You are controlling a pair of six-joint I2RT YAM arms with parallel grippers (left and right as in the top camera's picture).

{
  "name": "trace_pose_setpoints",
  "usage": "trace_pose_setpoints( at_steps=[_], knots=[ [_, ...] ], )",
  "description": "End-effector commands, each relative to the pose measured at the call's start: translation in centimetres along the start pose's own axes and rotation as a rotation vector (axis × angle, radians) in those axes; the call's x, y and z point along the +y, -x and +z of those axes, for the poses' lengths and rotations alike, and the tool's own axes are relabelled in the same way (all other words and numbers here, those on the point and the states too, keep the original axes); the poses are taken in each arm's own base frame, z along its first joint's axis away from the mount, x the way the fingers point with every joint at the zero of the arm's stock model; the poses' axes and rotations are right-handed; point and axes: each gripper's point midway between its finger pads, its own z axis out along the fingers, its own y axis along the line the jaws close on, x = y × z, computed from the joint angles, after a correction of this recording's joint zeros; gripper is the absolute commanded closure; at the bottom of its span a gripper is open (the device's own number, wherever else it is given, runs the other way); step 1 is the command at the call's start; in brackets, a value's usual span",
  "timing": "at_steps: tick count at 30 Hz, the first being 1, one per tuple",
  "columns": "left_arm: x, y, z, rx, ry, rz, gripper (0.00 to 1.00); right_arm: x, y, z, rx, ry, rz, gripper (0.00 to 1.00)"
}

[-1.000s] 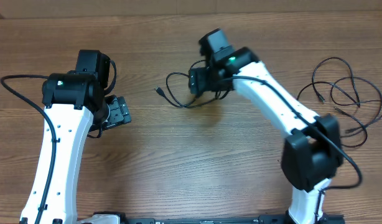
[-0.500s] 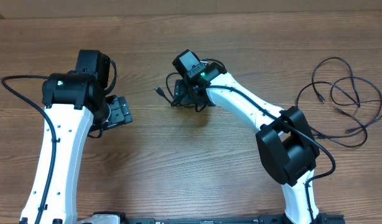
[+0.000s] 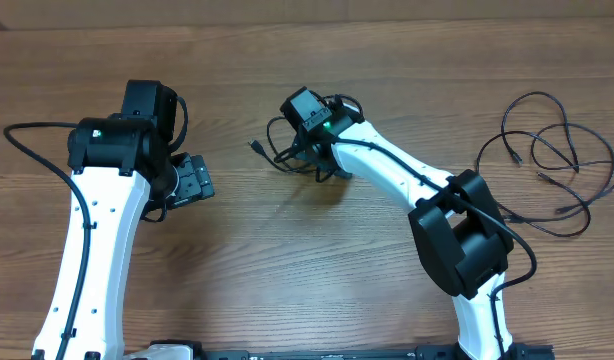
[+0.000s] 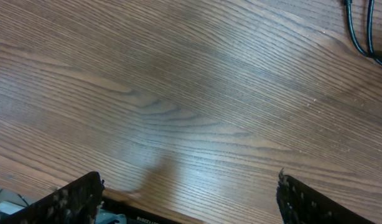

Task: Untangle cables
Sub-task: 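Grasp the small cable loop with the right gripper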

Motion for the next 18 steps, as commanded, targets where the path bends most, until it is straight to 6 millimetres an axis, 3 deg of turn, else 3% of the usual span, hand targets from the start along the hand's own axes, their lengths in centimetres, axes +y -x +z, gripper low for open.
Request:
trace_pose_setpoints(
  at_steps=[1, 8, 18],
  knots=[
    [0.0, -0.2, -0.1, 0.003, -0.005, -0.005, 0.11, -0.7, 0.1, 1.0, -0.027, -0.028, 0.067, 0.13],
    [0.2, -0.5, -0.1, 0.014, 0.001, -0.003, 0.11, 0.2, 0.3, 1.6, -0.044, 0.008, 0.067, 0.11],
    [0.2, -0.5, -0.1, 0.013, 0.001, -0.003, 0.11, -0.9, -1.0, 4.0, -0.008, -0.052, 0.055, 0.11]
  ],
)
